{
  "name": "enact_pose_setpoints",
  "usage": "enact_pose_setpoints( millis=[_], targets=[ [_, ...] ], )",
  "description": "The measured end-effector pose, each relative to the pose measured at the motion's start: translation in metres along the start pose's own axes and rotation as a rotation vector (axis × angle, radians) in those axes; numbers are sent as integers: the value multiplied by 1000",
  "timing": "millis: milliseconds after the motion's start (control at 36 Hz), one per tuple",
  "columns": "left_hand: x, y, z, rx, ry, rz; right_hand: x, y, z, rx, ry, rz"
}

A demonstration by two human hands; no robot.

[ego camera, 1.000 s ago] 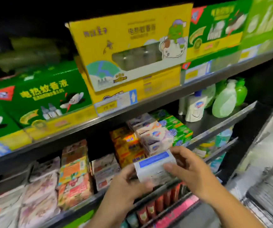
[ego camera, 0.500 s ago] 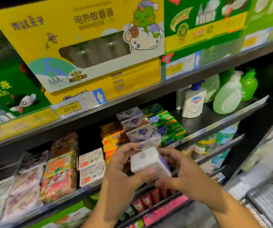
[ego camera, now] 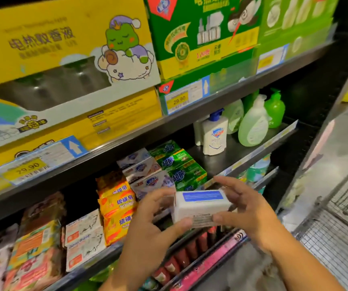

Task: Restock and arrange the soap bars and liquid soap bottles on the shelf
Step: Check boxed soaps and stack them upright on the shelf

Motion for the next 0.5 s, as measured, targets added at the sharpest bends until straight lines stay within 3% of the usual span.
enact_pose_setpoints(
  millis=[111, 222, 306, 500],
  targets=[
    [15, 25, 2, 90, -30, -17, 17, -9, 0, -54, -71, -44],
    [23, 50, 4, 178, -95, -28, 23, 12, 8, 10, -106, 194],
    [27, 54, 1, 140, -108, -66, 18, 29, 12, 68, -97, 318],
    [27, 16, 1, -19, -124, 36, 30, -2, 8, 1, -109, 248]
  ],
)
Point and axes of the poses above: each hand's wrist, its own z-axis away from the middle knuckle, its own y-axis out of the palm, x = y × z, the point moved 7 cm from there along -z, towards the middle knuckle, and after that the axes turned 3 degrees about z, right-handed, at the moved point
